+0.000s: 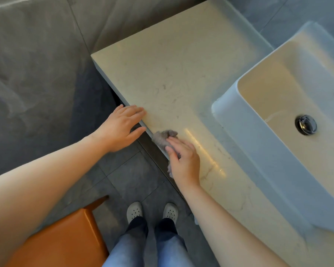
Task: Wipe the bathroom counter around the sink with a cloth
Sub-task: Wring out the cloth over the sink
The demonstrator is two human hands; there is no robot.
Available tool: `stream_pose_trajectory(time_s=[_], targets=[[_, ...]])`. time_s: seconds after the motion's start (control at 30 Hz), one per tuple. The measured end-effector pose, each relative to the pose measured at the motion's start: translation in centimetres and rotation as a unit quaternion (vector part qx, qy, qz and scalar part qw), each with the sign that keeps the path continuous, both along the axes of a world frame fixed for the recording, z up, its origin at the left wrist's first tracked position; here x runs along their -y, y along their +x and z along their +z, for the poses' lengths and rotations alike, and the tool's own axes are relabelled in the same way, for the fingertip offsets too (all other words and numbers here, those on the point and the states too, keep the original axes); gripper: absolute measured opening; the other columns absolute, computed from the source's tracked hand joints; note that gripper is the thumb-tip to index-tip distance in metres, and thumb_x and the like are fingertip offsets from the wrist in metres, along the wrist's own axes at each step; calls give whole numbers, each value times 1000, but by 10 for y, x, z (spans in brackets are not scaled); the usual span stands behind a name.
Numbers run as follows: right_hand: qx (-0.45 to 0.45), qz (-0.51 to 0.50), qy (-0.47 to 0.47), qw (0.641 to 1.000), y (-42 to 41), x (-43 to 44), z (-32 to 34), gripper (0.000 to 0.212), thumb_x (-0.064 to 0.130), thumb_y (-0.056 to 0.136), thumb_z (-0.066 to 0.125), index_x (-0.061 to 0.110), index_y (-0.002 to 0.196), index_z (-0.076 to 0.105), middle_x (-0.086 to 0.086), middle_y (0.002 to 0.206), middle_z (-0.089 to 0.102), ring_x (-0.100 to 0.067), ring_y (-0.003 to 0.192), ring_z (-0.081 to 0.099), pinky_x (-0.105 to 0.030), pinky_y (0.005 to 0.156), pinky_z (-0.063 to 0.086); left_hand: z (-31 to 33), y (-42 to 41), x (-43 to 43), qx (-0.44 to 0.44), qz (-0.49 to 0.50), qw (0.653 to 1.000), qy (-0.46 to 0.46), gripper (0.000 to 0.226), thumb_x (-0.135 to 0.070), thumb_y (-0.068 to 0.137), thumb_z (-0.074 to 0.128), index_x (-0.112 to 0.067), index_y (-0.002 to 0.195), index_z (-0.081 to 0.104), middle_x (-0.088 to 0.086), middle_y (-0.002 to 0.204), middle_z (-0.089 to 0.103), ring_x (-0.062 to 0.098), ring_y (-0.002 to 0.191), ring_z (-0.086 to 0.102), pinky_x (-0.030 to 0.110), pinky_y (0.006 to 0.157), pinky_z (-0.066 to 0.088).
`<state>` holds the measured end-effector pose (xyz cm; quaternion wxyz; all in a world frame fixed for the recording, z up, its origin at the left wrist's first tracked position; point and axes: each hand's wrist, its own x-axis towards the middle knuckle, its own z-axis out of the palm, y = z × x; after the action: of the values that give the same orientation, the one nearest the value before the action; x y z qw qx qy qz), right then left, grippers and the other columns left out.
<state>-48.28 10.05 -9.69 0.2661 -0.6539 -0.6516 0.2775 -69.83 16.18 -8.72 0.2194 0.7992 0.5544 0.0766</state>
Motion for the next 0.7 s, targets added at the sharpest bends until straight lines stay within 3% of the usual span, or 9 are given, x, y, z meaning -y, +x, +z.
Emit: stream_pose_trajectory(time_s=[0.13, 0.27, 0.33, 0.4, 0.47, 0.57, 0.63, 0.7], targets=[[-158, -17, -135, 978, 4, 21, 37, 21, 18, 90, 61, 21, 110, 70, 23, 96, 65, 10, 92, 60, -9, 80, 46, 21, -8, 34, 78, 78, 994, -8, 48, -37, 98, 42, -13, 138, 46, 4, 141, 47, 22, 132, 38, 31, 108, 27], [-186, -9, -134, 973, 23, 26, 82, 25, 18, 91, 60, 41, 92, 68, 27, 83, 69, 6, 87, 64, -11, 73, 49, 43, -8, 58, 128, 118, 982, -79, 43, -39, 97, 45, -18, 134, 50, -7, 131, 52, 12, 124, 47, 25, 102, 35], [-175, 3, -131, 976, 36, 24, 107, 25, 18, 91, 60, 42, 91, 68, 26, 85, 70, 5, 85, 64, -12, 69, 48, 62, 2, 61, 181, 116, 969, -121, 44, -43, 94, 47, -25, 134, 49, -15, 127, 52, 4, 120, 49, 27, 103, 40], [-155, 12, -125, 980, 50, 18, 131, 21, 20, 90, 61, 38, 92, 72, 16, 90, 71, -4, 84, 65, -21, 68, 50, 85, 19, 56, 229, 88, 960, -137, 49, -50, 91, 50, -28, 135, 48, -18, 126, 54, -2, 117, 51, 32, 103, 43], [-139, 19, -109, 984, 66, 11, 158, 19, 21, 88, 64, 39, 91, 72, 12, 96, 70, -8, 91, 64, -26, 79, 51, 114, 41, 45, 262, 49, 954, -138, 58, -61, 85, 50, -32, 135, 47, -19, 123, 57, -4, 114, 52, 31, 102, 44], [-150, 31, -112, 982, 87, 1, 193, 16, 21, 84, 70, 33, 93, 72, 9, 94, 71, -6, 88, 67, -18, 80, 51, 155, 79, 25, 278, -17, 950, -143, 61, -60, 81, 55, -31, 135, 46, -17, 122, 58, -4, 113, 53, 22, 101, 42], [-168, 32, -107, 979, 105, -3, 212, 13, 18, 82, 72, 24, 93, 72, 6, 89, 72, -7, 83, 68, -17, 78, 52, 176, 104, 13, 253, -68, 957, -126, 52, -49, 83, 62, -28, 129, 53, -14, 117, 62, -1, 108, 57, 18, 97, 44], [-186, 24, -93, 978, 124, -7, 225, 12, 16, 81, 73, 19, 92, 71, 4, 86, 72, -7, 81, 68, -18, 76, 52, 191, 128, 2, 230, -105, 963, -91, 31, -41, 84, 66, -23, 109, 65, -9, 98, 67, 4, 91, 62, 23, 86, 52]])
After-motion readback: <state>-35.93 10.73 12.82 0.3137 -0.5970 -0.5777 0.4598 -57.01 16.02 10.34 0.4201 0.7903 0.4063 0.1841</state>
